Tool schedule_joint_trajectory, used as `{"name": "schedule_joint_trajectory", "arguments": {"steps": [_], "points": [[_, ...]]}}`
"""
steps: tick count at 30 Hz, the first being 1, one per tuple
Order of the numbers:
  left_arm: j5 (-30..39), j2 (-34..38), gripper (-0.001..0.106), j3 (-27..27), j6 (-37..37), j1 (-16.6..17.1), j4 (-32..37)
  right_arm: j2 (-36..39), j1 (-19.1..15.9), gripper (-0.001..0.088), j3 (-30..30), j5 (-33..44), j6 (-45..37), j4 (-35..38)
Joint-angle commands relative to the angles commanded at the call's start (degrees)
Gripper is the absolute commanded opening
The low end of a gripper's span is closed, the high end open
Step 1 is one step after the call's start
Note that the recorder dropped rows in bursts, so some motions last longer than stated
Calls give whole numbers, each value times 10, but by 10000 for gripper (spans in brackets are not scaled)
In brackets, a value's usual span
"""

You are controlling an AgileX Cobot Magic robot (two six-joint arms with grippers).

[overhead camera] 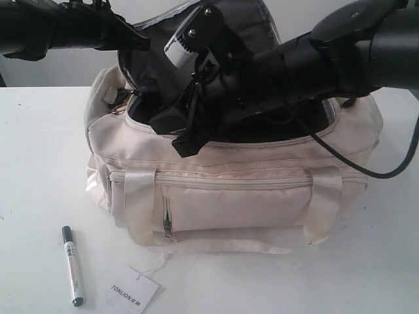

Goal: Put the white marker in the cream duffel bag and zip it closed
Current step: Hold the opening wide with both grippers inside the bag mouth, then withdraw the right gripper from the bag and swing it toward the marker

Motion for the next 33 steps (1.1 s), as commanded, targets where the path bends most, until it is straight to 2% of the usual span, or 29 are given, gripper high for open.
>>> {"name": "schedule_joint_trajectory", "arguments": {"steps": [7,9,13,21,28,33], "points": [[0,0,0,0,0,0,0,-16,0,279,0,47,42,0],[0,0,0,0,0,0,0,-17,0,243,0,80,44,5],[0,0,0,0,0,0,0,-17,0,147,0,141,102,10],[0,0,0,0,0,0,0,-17,0,38,0,218,107,6],[0,0,0,0,0,0,0,-17,11,0,0,218,121,-12],[0,0,0,0,0,0,0,-17,34,0,0,203,183,-79]]}}
